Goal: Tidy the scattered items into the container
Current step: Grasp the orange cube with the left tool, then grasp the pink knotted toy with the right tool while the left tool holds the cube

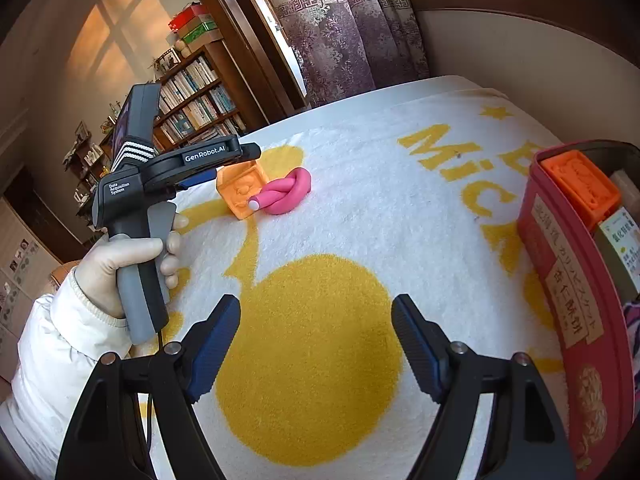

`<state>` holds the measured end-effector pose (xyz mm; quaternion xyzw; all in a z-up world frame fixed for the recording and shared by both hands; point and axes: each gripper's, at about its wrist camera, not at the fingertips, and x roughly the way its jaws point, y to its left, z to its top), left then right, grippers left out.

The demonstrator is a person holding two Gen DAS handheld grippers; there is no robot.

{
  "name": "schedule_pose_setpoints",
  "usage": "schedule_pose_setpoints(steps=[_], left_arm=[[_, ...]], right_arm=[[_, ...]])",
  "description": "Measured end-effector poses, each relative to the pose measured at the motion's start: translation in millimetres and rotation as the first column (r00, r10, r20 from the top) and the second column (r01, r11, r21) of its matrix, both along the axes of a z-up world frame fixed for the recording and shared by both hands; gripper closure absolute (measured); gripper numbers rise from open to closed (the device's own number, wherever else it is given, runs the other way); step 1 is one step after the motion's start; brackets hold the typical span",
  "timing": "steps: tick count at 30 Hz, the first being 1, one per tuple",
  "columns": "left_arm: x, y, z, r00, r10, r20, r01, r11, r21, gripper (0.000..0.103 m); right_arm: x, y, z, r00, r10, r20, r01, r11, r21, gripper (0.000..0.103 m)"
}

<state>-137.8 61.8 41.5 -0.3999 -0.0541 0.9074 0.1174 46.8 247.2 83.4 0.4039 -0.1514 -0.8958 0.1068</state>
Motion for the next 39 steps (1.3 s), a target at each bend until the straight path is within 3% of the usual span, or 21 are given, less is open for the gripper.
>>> schedule_pose_setpoints(steps=[3,7,11,16,22,32,39], left_arm=[[1.4,0.5,-0.8,1.000,0.021,0.012,-0.021,1.000,0.019,0.020],[4.2,16.6,-0.9,1.000,-0.002,0.008,0.002,1.000,-0.023,0.019],[-0.5,25.1,-8.5,0.999,0.032,0.028,-0.030,0.997,-0.071,0.019],[-8.9,11.0,-25.3,0.995,0.046,0.089,-0.046,0.999,-0.006,0.026],[1.9,3.2,-13.3,0.995,0.061,0.077,-0.059,0.998,-0.039,0.026],[57.9,-35.2,12.0,0.997,0.067,0.033,-0.065,0.996,-0.058,0.026],[114.8,-65.3,21.7,0.998,0.059,0.009,-0.059,0.998,-0.029,0.026]], right_arm=[[-0.5,-0.7,-0.8,1.000,0.002,0.003,-0.002,1.000,0.004,0.022],[-1.2,0.3,-2.5,1.000,0.001,0.012,-0.001,1.000,-0.004,0.022],[-1.2,0.0,-2.9,1.000,0.003,0.012,-0.003,1.000,-0.002,0.022],[-1.8,0.7,-5.0,1.000,-0.001,0.020,0.001,1.000,0.000,0.022],[-1.9,0.9,-5.0,1.000,0.001,0.017,-0.001,1.000,0.004,0.022],[-6.2,2.4,-12.2,0.999,-0.013,0.044,0.012,1.000,0.019,0.022],[-8.7,6.9,-18.5,0.997,-0.038,0.061,0.036,0.999,0.026,0.022]])
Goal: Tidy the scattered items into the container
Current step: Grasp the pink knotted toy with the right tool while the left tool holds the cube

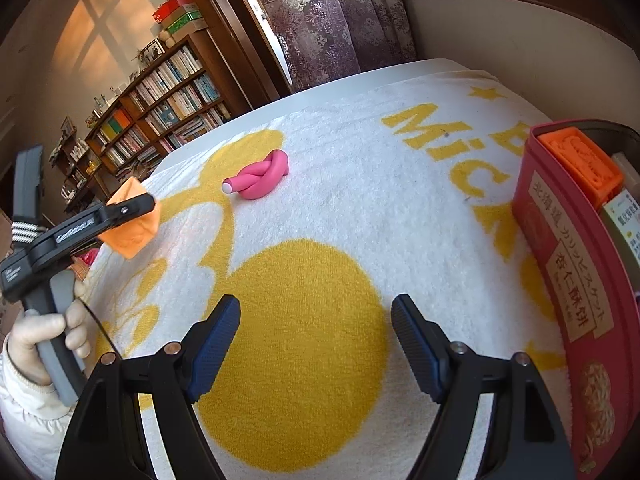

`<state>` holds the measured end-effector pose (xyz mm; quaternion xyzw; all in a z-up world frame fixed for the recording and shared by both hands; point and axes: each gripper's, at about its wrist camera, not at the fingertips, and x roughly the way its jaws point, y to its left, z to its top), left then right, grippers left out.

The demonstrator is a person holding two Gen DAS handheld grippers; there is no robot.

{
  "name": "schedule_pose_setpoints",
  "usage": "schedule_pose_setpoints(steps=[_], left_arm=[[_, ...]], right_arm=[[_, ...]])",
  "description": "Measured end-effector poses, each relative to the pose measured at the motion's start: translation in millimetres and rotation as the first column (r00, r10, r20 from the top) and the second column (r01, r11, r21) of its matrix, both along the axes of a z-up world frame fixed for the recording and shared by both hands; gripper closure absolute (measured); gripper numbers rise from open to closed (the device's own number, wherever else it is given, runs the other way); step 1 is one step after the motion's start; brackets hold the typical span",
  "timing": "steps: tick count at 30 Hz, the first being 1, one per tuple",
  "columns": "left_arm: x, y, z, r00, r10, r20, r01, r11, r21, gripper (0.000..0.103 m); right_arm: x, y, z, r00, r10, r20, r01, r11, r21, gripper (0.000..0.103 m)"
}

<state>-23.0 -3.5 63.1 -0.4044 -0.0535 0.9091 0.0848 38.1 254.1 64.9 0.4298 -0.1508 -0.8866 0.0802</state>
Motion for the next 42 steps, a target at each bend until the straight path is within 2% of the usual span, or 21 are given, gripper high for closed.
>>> schedule_pose_setpoints(steps=[5,13,17,21,28,34,42], left_arm=[[33.5,-20.9,-1.8,1.000,0.025,-0.016,-0.024,0.998,0.061,0.026],[51.0,-24.8,-0.9,0.999,0.021,-0.049,-0.016,0.995,0.099,0.026],[58.2,-24.3,3.5,0.997,0.018,-0.075,-0.010,0.994,0.113,0.026],[59.0,-25.6,2.2,0.998,0.007,-0.060,0.002,0.989,0.145,0.026],[57.3,-45.7,4.4,0.995,0.081,-0.055,-0.068,0.975,0.211,0.026],[57.4,-43.2,2.1,0.997,0.061,-0.038,-0.050,0.970,0.239,0.026],[56.7,-38.5,-0.1,0.998,0.048,-0.031,-0.040,0.972,0.230,0.026]], right_arm=[[-0.1,3.4,-1.3,1.000,-0.029,-0.004,0.029,1.000,0.005,0.022],[-15.5,-1.9,11.0,0.996,-0.088,0.019,0.088,0.995,0.047,0.022],[-44.6,-16.1,26.0,0.996,-0.090,0.020,0.090,0.996,0.025,0.022],[-81.9,-29.6,28.7,0.993,-0.117,0.034,0.116,0.993,0.026,0.022],[-126.8,-41.5,31.1,0.992,-0.125,0.025,0.125,0.992,0.000,0.022],[-147.5,-55.6,25.9,0.995,-0.089,0.039,0.089,0.996,-0.002,0.022],[-163.1,-83.8,-4.7,0.993,-0.044,0.112,0.034,0.996,0.085,0.022]])
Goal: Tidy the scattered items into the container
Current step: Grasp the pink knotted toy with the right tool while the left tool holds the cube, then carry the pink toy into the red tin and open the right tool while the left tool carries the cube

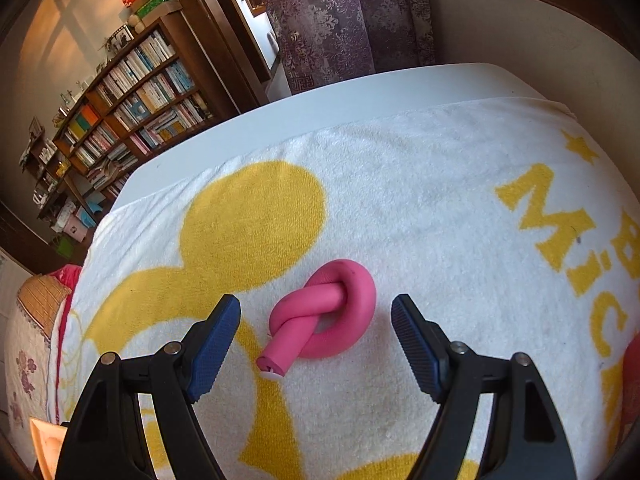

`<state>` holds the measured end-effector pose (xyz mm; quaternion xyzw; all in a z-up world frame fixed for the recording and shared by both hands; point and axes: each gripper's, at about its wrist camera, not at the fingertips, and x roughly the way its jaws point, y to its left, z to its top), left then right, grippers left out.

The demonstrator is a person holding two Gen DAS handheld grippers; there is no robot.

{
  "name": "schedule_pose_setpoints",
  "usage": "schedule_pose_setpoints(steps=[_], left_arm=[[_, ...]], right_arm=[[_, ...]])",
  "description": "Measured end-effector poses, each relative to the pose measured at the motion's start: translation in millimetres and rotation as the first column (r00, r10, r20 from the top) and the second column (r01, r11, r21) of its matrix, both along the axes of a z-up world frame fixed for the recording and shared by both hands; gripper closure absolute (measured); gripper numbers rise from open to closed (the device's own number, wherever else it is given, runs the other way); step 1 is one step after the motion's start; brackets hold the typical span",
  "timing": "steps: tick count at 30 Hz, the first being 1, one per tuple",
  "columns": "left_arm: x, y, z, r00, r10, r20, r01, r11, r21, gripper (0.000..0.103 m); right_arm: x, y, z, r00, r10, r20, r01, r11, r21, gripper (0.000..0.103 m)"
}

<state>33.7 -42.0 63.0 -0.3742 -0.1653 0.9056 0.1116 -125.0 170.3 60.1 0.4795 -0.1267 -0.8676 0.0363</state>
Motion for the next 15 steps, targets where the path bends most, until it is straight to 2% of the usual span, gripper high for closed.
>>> schedule_pose_setpoints(steps=[2,3,4,5,6,10,15], left_arm=[[-1.1,-0.6,-1.6,1.000,0.002,0.007,-0.002,1.000,0.002,0.026],[-1.4,-0.5,-2.2,1.000,0.001,0.009,-0.001,1.000,0.003,0.026],[-1.7,0.1,-2.6,1.000,0.000,0.010,0.000,1.000,0.001,0.026],[-1.7,1.0,-2.8,1.000,-0.002,0.009,0.002,1.000,-0.002,0.026],[-1.6,1.9,-3.0,1.000,-0.004,0.009,0.004,1.000,-0.005,0.026],[-1.8,5.2,-5.6,1.000,-0.015,0.016,0.015,1.000,-0.017,0.026],[-2.5,9.1,-9.0,0.999,-0.026,0.024,0.027,0.999,-0.032,0.026]], right_arm=[[-2.4,-5.0,-4.9,1.000,0.019,0.000,-0.019,0.999,0.038,0.022],[-2.1,-6.6,-6.5,1.000,0.024,-0.003,-0.024,0.998,0.061,0.026],[-0.9,-6.7,-6.9,1.000,0.021,-0.007,-0.020,0.996,0.083,0.030],[0.4,-6.0,-6.9,1.000,0.015,-0.007,-0.014,0.994,0.107,0.040],[1.5,-4.5,-6.8,1.000,0.010,-0.004,-0.009,0.992,0.122,0.045],[11.3,8.1,-1.7,1.000,-0.004,-0.004,0.004,0.995,0.097,0.046],[42.5,17.9,16.3,0.999,-0.014,-0.051,0.018,0.996,0.088,0.046]])
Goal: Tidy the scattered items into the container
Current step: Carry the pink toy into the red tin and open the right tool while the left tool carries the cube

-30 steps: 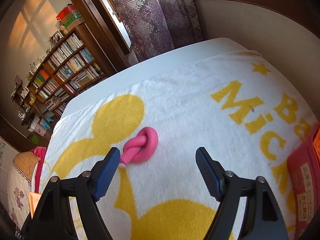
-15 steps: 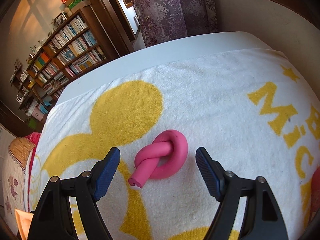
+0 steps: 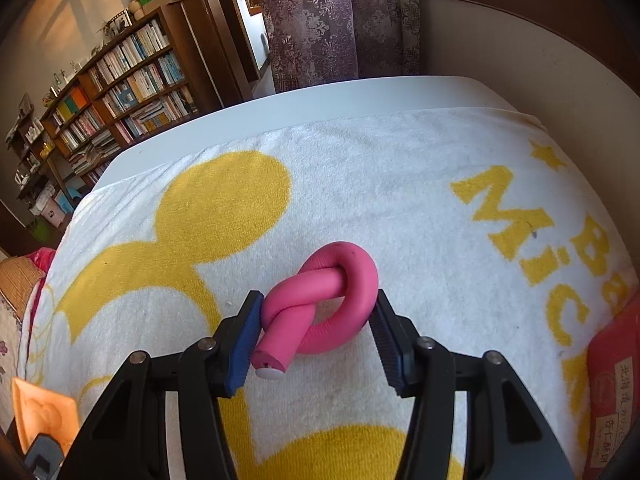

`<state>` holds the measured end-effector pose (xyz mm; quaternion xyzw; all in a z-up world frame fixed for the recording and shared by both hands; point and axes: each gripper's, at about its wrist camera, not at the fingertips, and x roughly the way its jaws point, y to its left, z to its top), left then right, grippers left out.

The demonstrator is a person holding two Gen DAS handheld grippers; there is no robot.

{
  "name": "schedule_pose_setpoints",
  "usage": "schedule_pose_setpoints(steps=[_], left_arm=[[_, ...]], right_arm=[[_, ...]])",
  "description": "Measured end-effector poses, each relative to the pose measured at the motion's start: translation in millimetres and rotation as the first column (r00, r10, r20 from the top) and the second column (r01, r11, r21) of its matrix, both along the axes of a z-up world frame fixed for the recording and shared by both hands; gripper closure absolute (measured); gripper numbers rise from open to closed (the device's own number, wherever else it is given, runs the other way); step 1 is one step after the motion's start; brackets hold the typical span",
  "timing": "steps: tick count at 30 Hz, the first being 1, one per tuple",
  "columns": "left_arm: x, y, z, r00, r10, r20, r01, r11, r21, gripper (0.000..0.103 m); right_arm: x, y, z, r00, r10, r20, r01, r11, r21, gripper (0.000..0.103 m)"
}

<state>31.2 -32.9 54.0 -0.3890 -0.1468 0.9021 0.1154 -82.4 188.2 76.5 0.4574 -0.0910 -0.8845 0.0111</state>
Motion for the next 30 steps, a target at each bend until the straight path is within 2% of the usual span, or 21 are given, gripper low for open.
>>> schedule_pose_setpoints(steps=[6,11,17,21,27,29,30], left_arm=[[-0.6,5.7,-4.3,1.000,-0.013,0.007,0.013,1.000,-0.025,0.026],[-1.4,12.1,-9.1,1.000,-0.025,0.017,0.025,0.998,-0.049,0.026],[-2.3,19.1,-13.7,0.998,-0.042,0.036,0.044,0.998,-0.051,0.026],[2.3,25.9,-8.3,0.998,-0.049,0.038,0.050,0.998,-0.026,0.026],[21.1,59.8,7.9,0.993,-0.117,0.008,0.117,0.993,0.008,0.026],[27.6,75.1,11.2,0.988,-0.156,0.008,0.156,0.988,0.007,0.026],[31.3,82.0,12.9,0.985,-0.174,0.008,0.174,0.985,0.007,0.026]], right_arm=[[51.1,8.5,30.5,0.997,0.016,-0.082,-0.016,1.000,-0.008,0.046],[105.8,30.0,56.1,0.985,-0.014,-0.170,0.015,1.000,0.001,0.046],[176.6,89.3,78.3,0.959,-0.132,-0.249,0.139,0.990,0.011,0.046],[217.1,138.3,90.7,0.930,-0.237,-0.280,0.254,0.967,0.024,0.045],[236.2,196.6,98.3,0.897,-0.334,-0.291,0.346,0.938,-0.010,0.044],[232.0,209.1,94.8,0.896,-0.345,-0.279,0.354,0.935,-0.021,0.043],[230.0,215.4,91.8,0.899,-0.348,-0.268,0.352,0.935,-0.032,0.039]])
